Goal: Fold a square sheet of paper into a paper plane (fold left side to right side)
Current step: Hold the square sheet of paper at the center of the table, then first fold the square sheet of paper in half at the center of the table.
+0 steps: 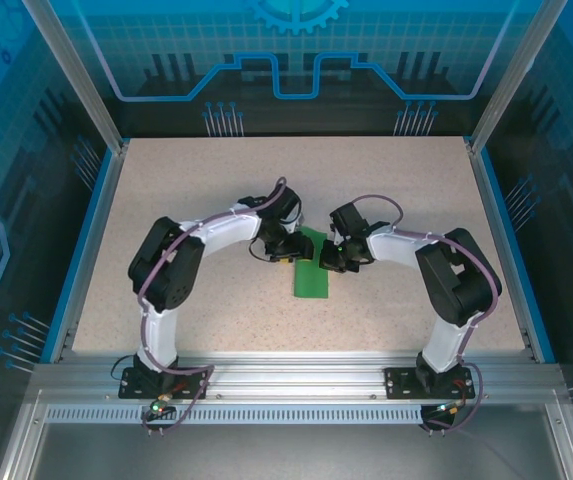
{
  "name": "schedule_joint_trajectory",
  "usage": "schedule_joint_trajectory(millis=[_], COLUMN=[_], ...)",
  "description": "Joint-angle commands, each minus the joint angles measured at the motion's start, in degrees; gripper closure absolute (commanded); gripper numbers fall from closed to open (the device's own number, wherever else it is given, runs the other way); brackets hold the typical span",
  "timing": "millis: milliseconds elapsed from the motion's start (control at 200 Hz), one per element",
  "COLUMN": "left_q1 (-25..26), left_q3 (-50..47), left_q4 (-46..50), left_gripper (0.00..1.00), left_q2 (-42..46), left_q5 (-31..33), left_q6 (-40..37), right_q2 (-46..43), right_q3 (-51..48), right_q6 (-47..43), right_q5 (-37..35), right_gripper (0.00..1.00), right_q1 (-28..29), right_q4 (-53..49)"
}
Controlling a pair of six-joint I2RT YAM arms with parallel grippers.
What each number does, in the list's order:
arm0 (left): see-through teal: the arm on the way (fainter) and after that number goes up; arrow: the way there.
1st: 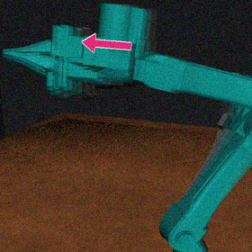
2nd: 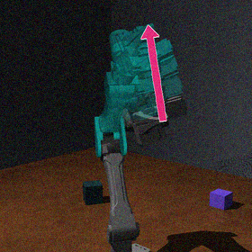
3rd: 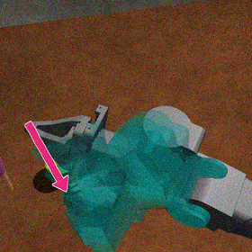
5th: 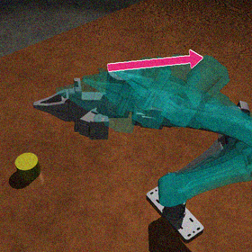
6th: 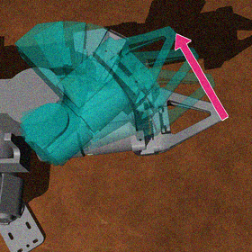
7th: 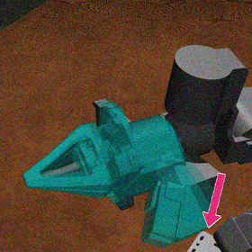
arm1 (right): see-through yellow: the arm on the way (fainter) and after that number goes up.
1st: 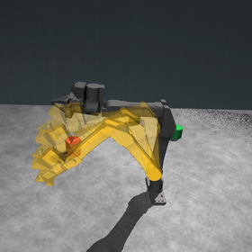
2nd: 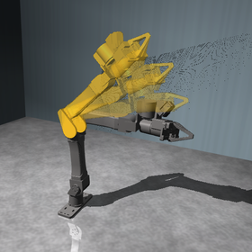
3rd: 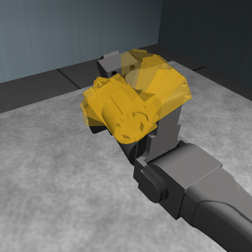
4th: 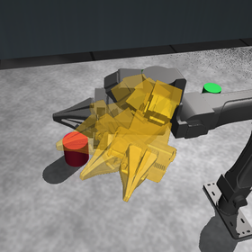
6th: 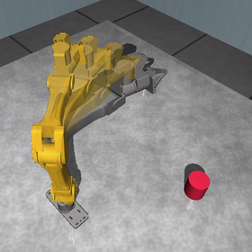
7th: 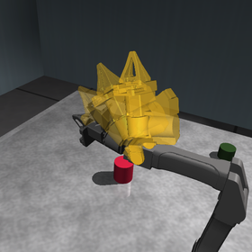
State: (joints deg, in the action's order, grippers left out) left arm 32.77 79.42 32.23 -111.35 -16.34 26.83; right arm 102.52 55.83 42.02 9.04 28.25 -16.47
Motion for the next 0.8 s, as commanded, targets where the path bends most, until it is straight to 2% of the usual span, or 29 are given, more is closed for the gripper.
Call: schedule_joint_trajectory(millis=[0,115,265,415,550,630,790], left_q1=[-0.4,-0.5,-0.5,-0.5,-0.5,-0.5,-0.8], left_q3=[-1.9,-2.9,-2.8,-2.7,-3.2,-3.1,-2.9], left_q4=[-1.8,-3.6,-7.0,-9.7,-12.9,-13.6,-11.4], left_gripper=[0.43,0.46,0.6,0.72,0.76,0.77,0.77], left_q2=[6.1,7.2,4.4,0.5,-2.7,-4.4,-5.7], left_q5=[3.1,-0.7,-9.2,-14.8,-19.7,-20.9,-17.7], left_q6=[-1.0,-1.5,-0.4,0.4,1.7,2.3,1.7], right_q2=[3.2,3.2,3.4,3.6,3.7,3.7,3.7], right_q3=[-0.8,-0.8,-0.6,-0.5,-0.5,-0.6,-0.7], right_q6=[-0.2,-0.2,-0.2,-0.2,-0.2,-0.2,-0.3], right_q5=[-1.8,-1.8,-1.8,-1.8,-1.9,-2.0,-2.1], right_gripper=[0.9,0.9,0.9,0.9,0.9,0.9,0.9], right_q1=[0.7,0.8,0.7,0.8,0.8,0.8,0.8], right_q4=[-4.7,-4.8,-4.8,-4.9,-5.1,-5.2,-5.2])
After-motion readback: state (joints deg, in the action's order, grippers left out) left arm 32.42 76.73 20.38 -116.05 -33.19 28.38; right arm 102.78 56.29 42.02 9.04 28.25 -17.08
